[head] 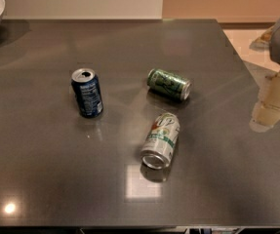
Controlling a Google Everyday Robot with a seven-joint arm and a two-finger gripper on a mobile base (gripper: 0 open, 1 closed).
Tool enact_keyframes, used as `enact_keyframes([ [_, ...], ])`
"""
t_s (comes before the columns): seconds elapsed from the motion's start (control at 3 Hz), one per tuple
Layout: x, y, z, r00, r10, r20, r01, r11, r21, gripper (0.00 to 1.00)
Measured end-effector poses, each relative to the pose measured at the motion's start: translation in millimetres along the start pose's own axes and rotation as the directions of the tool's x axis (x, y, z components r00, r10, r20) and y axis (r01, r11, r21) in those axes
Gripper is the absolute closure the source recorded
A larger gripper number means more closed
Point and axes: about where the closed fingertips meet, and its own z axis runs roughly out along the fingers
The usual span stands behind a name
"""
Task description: Place 7up can upright
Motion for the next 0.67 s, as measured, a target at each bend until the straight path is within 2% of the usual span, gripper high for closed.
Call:
enact_keyframes([
  [0.33,0.0,0.0,0.0,1.000,0.000,0.000,0.000,1.0000,0.000,0.00],
  [0.67,-6.5,-7.7,6.4,0.999,0.051,0.004,-0.051,0.9984,-0.023,0.00],
])
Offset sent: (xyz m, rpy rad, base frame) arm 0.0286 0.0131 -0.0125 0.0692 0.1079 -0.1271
